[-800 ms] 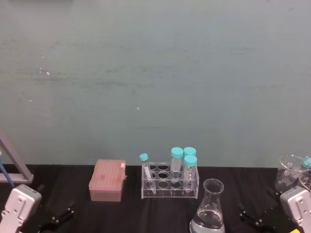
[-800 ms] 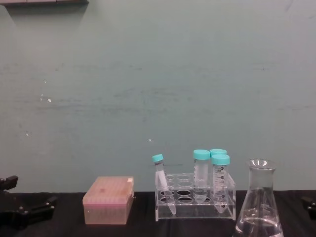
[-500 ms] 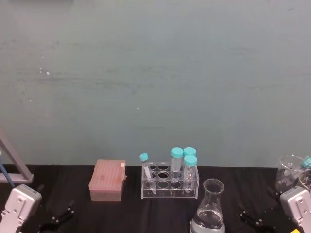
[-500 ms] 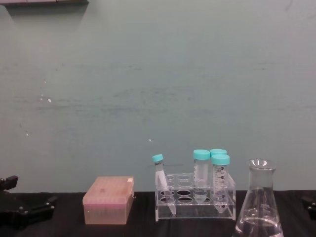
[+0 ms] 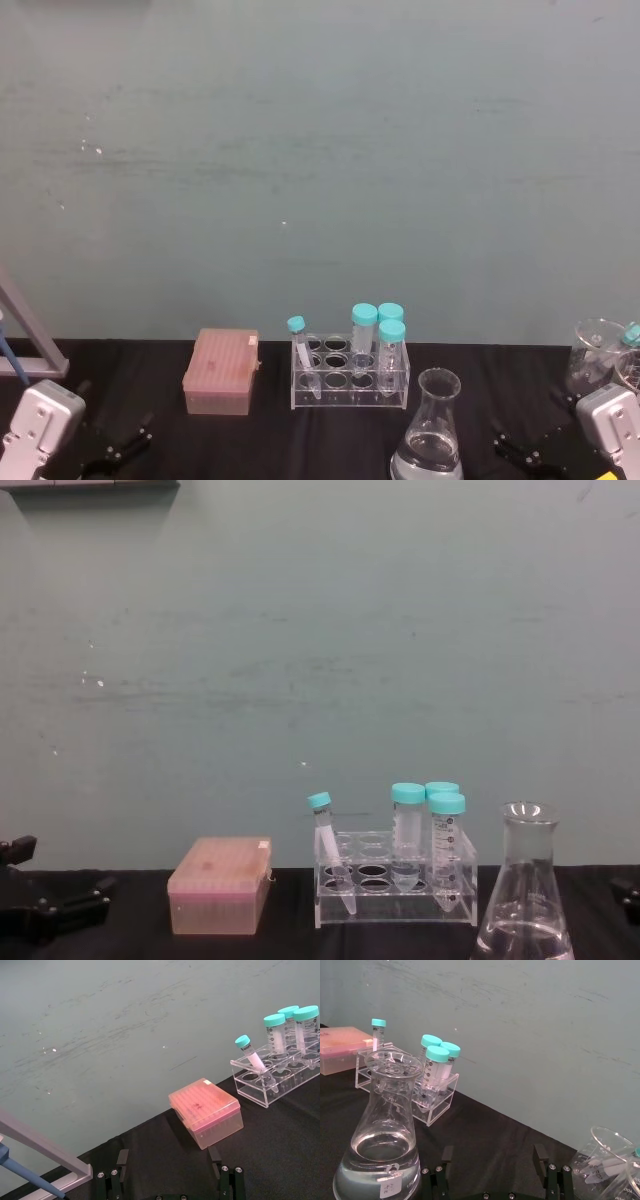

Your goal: Pick up the beaker with the right gripper, shake it three times, and then put it down.

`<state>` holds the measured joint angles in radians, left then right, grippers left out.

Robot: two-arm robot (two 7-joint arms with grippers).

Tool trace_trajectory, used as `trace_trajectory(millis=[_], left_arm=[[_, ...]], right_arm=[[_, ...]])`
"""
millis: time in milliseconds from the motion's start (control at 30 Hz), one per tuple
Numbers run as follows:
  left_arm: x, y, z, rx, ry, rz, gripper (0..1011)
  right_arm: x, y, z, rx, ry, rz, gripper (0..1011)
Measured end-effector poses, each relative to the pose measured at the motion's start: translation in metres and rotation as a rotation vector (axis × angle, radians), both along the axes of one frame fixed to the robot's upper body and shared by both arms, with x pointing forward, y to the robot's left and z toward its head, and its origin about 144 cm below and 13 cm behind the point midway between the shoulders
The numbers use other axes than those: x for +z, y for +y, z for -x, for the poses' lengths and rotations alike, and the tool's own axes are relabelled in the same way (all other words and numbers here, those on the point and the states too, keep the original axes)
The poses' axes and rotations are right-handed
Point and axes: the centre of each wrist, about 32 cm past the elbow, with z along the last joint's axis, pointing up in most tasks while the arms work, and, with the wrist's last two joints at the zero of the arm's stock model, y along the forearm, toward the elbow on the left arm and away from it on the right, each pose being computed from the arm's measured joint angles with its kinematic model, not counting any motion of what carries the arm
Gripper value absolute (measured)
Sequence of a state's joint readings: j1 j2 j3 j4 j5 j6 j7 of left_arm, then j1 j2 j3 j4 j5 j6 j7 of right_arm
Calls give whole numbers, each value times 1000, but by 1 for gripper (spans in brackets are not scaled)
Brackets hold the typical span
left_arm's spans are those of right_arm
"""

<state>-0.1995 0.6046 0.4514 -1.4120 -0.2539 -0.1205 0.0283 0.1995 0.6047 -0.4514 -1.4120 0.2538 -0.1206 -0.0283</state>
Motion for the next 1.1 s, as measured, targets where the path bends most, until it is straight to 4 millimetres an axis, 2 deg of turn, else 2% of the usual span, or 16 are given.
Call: trace_trajectory(millis=[1100], left_arm=[[0, 0, 0, 0, 0, 0, 1000]], right_arm=[[0, 0, 0, 0, 0, 0, 1000]])
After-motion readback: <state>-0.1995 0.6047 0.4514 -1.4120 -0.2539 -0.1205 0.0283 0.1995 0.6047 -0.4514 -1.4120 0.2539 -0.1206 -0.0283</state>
